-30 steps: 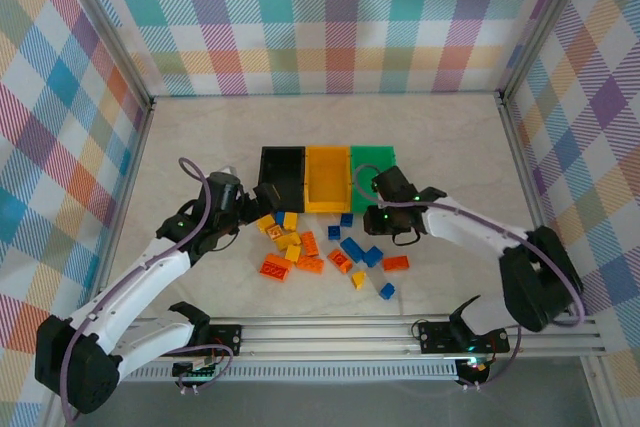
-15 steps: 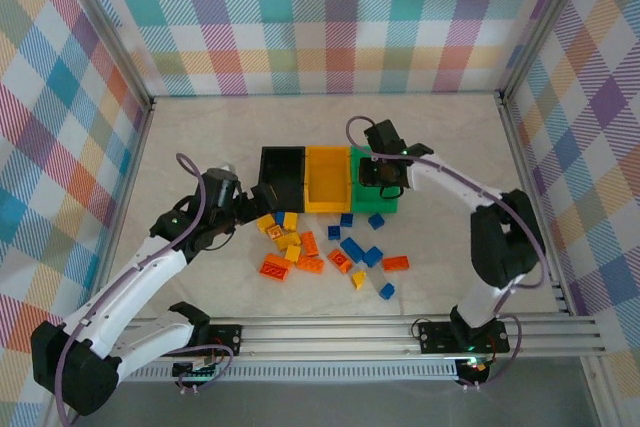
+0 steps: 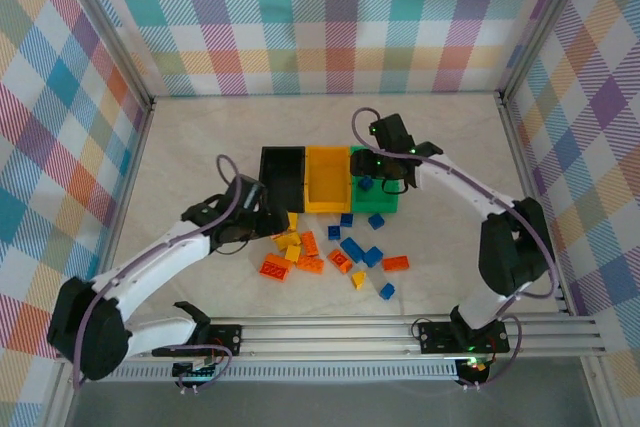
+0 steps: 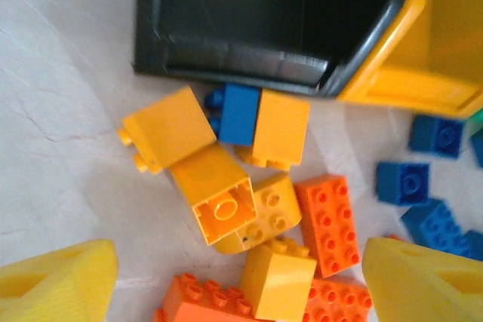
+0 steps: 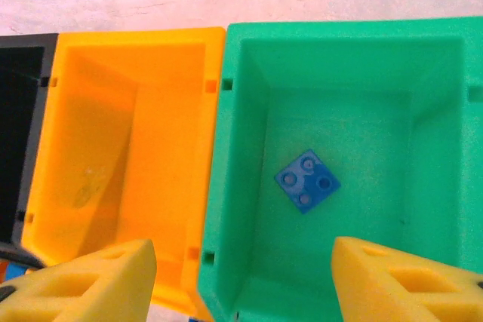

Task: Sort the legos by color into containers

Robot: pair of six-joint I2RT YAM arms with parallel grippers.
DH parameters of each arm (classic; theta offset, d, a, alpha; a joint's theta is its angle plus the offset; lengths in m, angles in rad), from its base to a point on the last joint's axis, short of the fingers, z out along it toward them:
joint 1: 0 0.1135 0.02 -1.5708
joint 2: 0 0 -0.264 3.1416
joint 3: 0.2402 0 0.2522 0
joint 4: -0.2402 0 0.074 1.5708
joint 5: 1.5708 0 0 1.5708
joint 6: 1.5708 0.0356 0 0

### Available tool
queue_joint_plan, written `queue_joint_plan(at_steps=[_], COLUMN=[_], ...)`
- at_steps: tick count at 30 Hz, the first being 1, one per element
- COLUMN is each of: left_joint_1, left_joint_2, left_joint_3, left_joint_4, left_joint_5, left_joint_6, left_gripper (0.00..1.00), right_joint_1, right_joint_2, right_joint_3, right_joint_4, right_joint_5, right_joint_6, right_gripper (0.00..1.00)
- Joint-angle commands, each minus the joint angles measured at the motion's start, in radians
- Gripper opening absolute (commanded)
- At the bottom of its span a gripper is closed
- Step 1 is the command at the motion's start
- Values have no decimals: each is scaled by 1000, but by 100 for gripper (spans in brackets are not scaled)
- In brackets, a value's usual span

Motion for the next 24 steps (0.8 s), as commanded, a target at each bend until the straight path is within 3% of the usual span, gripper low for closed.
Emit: queue_joint_plan(at_steps=[1,9,19,24], left_joint_1=[-38,-54,-54,-54], left_joint_2=[92,221,288,291], left_joint_3=[-12,-14,-24,-23], left_joint_4=[42,78,139,143], left_joint_5=[-9,-95,-135,-134], left_joint_6=[12,-14,1,4], left_gripper=[82,75,57,43], right_joint_1=[6,5,5,5], right_joint_2=[-52,-102,-130,-142], right_joint_3=[-46,-83,-91,-99], right_joint_4=[39,53,62,57], right_joint_5=[-27,-24,-21,-19], right_joint_6=[25,26,20,28], right_gripper=[64,64,64,64])
